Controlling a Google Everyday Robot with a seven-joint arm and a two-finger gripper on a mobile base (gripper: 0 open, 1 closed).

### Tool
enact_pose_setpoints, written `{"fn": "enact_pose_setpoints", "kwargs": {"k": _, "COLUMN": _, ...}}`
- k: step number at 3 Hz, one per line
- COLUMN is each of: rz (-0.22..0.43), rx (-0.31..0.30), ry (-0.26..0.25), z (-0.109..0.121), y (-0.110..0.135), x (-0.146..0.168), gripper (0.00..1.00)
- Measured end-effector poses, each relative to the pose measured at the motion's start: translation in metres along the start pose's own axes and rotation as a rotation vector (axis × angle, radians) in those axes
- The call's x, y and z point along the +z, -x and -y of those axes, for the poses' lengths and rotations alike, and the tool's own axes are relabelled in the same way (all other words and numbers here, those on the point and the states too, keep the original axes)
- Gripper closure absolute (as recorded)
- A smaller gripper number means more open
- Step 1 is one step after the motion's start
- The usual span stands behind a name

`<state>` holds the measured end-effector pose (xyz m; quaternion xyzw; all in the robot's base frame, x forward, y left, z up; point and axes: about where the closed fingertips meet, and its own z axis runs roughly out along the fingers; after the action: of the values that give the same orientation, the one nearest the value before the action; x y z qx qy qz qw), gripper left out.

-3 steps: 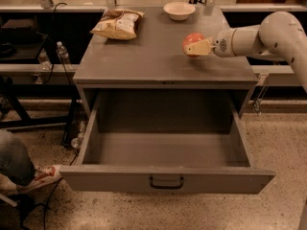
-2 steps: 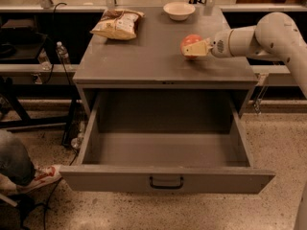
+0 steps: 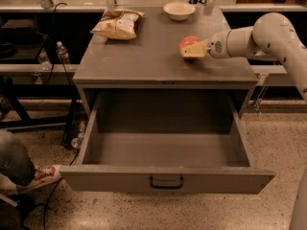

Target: Pick apple from top drawer and place on counter

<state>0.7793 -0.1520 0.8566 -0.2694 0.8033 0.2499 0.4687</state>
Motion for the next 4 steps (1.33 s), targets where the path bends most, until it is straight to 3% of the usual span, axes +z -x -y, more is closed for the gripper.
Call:
{"fn": "enact_pose_setpoints", "kwargs": {"k": 1, "rz": 0.007, "rx": 0.005, "ry": -0.015, "z": 0.004, "y": 0.001, "x": -0.007, "gripper": 0.02}}
{"fn": "enact_pose_setpoints", "kwargs": {"k": 3, "rz": 0.036, "rx": 0.024, "ry": -0.096, "z": 0.021, "y": 0.002, "x": -0.045, "gripper": 0.0}}
{"fn": "enact_pose_setpoints", "kwargs": {"k": 4, "rz": 0.063, "rx": 0.046, "ry": -0.187, "z": 0.028, "y": 0.002, "x": -0.093, "gripper": 0.0}}
